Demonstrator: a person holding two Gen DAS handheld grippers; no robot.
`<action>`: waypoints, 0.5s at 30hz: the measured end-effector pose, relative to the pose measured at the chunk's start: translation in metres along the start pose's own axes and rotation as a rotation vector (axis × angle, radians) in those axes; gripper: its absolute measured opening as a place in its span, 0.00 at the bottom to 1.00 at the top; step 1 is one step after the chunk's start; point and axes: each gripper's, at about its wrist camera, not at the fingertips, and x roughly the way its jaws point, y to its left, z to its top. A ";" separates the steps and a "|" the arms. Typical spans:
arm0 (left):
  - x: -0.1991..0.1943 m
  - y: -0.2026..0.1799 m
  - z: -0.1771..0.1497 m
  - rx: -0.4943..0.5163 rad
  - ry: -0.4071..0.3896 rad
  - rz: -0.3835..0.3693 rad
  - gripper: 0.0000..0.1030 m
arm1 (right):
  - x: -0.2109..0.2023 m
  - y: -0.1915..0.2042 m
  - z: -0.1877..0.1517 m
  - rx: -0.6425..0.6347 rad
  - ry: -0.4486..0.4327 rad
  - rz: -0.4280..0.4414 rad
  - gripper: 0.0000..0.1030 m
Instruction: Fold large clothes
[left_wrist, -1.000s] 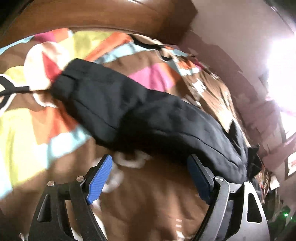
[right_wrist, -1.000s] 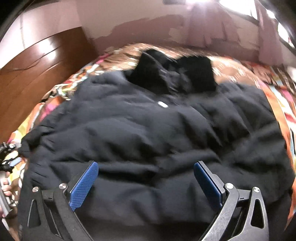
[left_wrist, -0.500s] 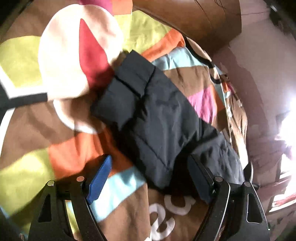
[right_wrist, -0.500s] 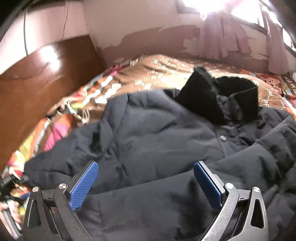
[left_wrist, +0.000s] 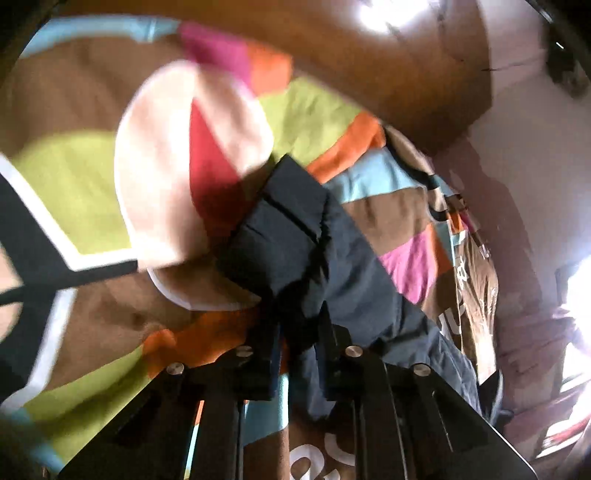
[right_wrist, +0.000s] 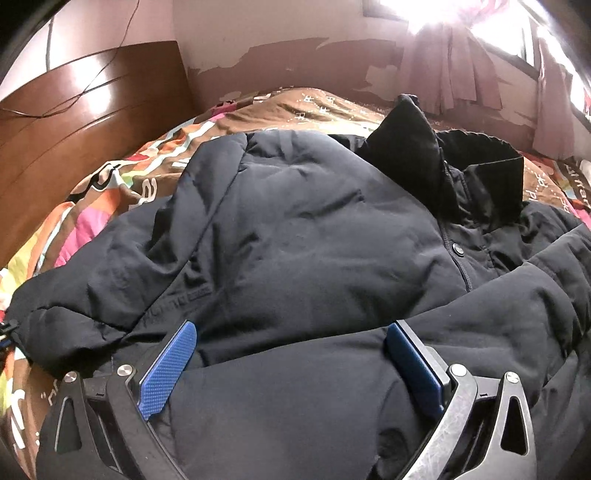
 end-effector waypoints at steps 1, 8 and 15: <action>-0.006 -0.006 -0.002 0.025 -0.020 0.010 0.12 | 0.001 0.002 0.000 0.001 0.001 0.001 1.00; -0.049 -0.043 -0.016 0.154 -0.169 0.059 0.12 | -0.015 -0.007 0.003 0.043 -0.031 0.029 1.00; -0.088 -0.056 -0.025 0.170 -0.218 0.013 0.12 | -0.063 -0.019 0.017 -0.018 -0.106 0.065 1.00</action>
